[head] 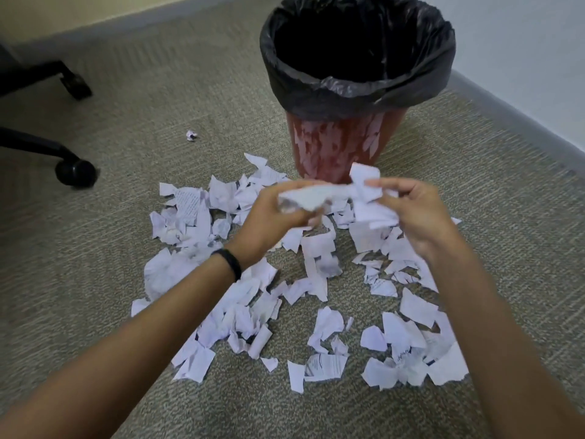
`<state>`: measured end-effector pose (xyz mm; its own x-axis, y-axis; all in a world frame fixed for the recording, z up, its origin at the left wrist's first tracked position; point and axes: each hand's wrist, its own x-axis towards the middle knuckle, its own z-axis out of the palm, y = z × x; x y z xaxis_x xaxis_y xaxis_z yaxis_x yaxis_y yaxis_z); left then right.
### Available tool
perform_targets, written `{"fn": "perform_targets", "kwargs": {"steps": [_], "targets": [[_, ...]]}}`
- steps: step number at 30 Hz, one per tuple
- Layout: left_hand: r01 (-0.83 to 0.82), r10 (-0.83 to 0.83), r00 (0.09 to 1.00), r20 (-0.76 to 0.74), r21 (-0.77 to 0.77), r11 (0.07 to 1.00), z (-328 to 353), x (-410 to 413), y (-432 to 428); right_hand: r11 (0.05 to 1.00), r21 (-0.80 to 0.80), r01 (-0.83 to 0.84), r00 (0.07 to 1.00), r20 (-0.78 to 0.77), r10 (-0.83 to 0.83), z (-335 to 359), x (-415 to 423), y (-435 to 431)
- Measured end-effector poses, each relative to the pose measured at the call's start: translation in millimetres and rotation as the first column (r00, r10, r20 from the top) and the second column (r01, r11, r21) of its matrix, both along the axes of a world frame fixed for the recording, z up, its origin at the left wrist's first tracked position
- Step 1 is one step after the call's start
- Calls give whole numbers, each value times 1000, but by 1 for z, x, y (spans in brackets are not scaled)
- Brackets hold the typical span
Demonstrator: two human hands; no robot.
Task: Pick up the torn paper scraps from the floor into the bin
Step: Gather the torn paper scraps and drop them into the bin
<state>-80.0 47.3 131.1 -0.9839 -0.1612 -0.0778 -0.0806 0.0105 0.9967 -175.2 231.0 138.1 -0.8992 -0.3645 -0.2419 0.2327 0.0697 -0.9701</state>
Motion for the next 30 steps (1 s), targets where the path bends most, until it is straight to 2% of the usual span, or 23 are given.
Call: {"fn": "perform_targets", "kwargs": {"steps": [4,8,14,15,18,19,21,22,23,24,25,26,27,28,30], "targets": [[-102,105,989,-104,31,994,37,-36,-6,935,-338,111,988,139,-67,41,-25,-10],[-194,219,955,-200,135,972,67,-69,-7,826,-550,127,982,186,-27,62,-50,-33],[-299,335,934,-126,239,924,89,-106,-4,789,-586,184,975,212,-70,81,-77,-68],[-301,338,934,-118,251,920,92,-110,-3,775,-585,240,964,239,-118,84,-77,-70],[-310,340,939,-59,286,907,100,-121,-2,633,-642,433,888,425,-177,92,-78,-74],[-311,334,942,-25,307,900,103,-123,-1,642,-615,458,876,433,-211,94,-79,-74],[-317,333,943,26,376,871,113,-122,2,660,-651,375,911,391,-132,99,-85,-74],[-315,333,942,33,419,852,117,-120,5,758,-614,223,954,298,-39,96,-96,-75],[-305,329,944,30,466,831,121,-119,7,844,-530,84,951,295,91,90,-102,-72],[-282,316,949,19,506,815,125,-116,11,898,-437,54,939,327,103,85,-109,-72],[-264,307,952,9,532,804,128,-113,13,899,-414,140,944,330,5,83,-102,-72],[-248,302,953,-6,555,794,128,-112,14,905,-392,168,966,249,-71,85,-91,-70],[-234,299,954,-19,572,786,129,-110,14,867,-441,233,964,220,-147,88,-88,-66],[-235,303,952,-27,571,787,129,-110,13,799,-551,239,967,214,-142,88,-88,-62],[-264,329,943,-47,496,827,121,-108,9,773,-581,255,966,183,-181,88,-80,-58]]}}
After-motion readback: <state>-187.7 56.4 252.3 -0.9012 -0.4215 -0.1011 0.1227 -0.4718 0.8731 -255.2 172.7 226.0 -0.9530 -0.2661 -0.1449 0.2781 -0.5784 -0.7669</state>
